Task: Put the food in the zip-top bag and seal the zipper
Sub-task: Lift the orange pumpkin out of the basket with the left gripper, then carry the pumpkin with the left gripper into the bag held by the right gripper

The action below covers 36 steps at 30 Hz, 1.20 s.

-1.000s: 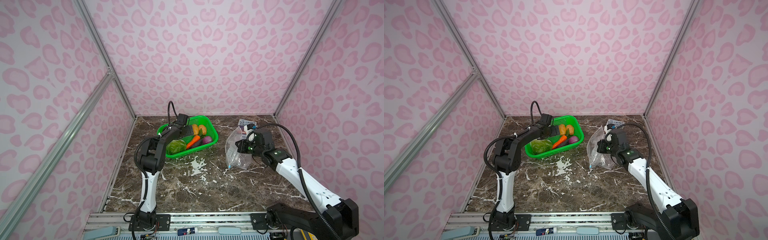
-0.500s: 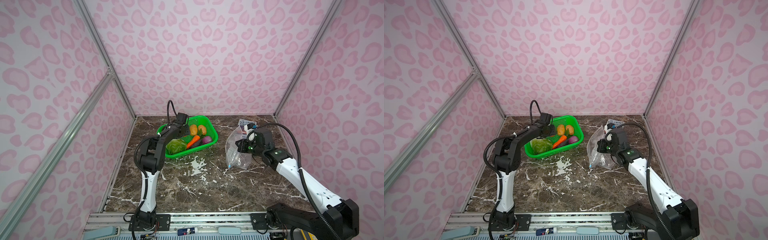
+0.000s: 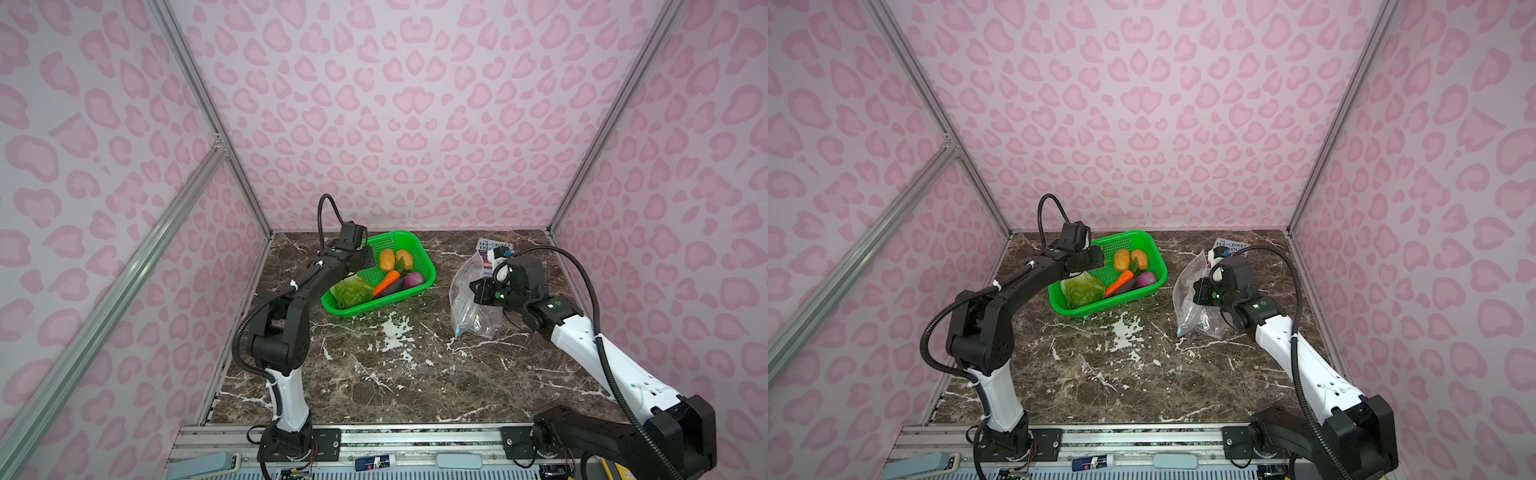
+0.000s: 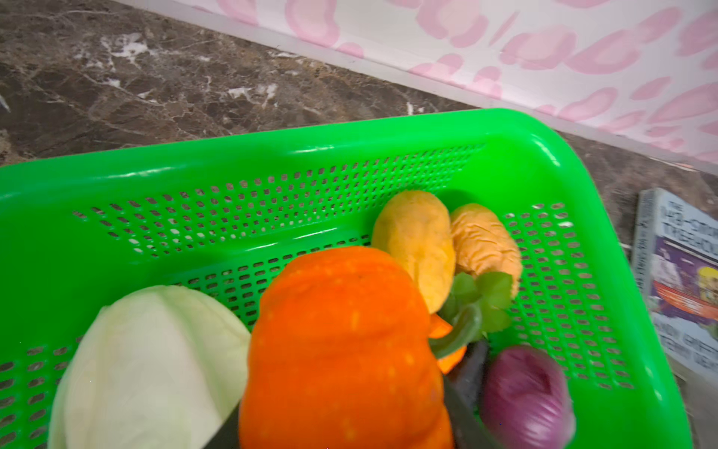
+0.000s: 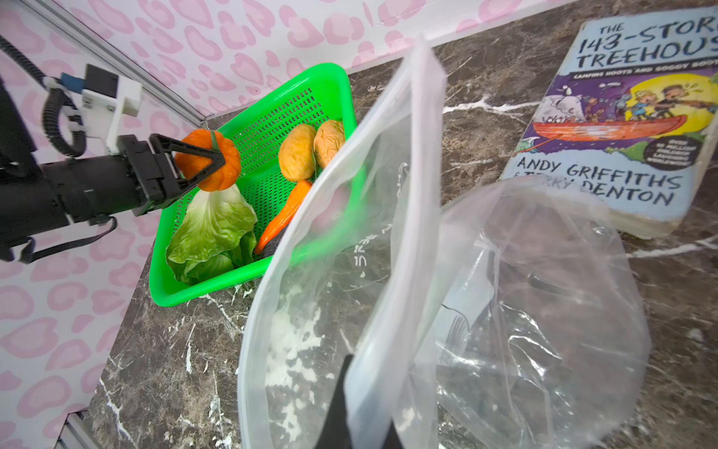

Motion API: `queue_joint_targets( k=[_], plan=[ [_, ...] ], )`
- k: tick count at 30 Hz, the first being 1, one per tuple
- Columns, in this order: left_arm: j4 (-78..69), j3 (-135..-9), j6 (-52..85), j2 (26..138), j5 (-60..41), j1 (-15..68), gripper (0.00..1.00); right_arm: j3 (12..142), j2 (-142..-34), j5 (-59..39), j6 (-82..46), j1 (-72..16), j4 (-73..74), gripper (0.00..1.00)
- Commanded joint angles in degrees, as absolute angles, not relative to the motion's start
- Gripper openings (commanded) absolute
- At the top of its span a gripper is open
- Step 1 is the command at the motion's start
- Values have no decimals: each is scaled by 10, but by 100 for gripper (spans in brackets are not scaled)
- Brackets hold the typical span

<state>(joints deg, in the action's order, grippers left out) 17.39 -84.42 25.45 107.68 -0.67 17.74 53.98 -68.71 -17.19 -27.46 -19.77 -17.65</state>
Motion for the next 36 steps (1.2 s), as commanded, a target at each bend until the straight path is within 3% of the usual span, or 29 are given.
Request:
queue_joint_targets(
  k=[1, 7, 16, 25, 36],
  plan=[
    [153, -828, 243, 1046, -101, 181, 40, 536, -693, -179, -283, -198, -141, 0],
    [122, -778, 257, 971, -210, 206, 40, 543, -704, -184, -288, -197, -116, 0],
    [90, -739, 262, 883, -268, 308, 42, 541, -716, -183, -297, -198, -102, 0],
    [76, -792, 221, 910, -303, 415, 42, 534, -701, -199, -307, -198, -97, 0],
    [83, -824, 249, 978, -239, 440, 42, 508, -629, -200, -301, -201, -108, 0]
  ],
)
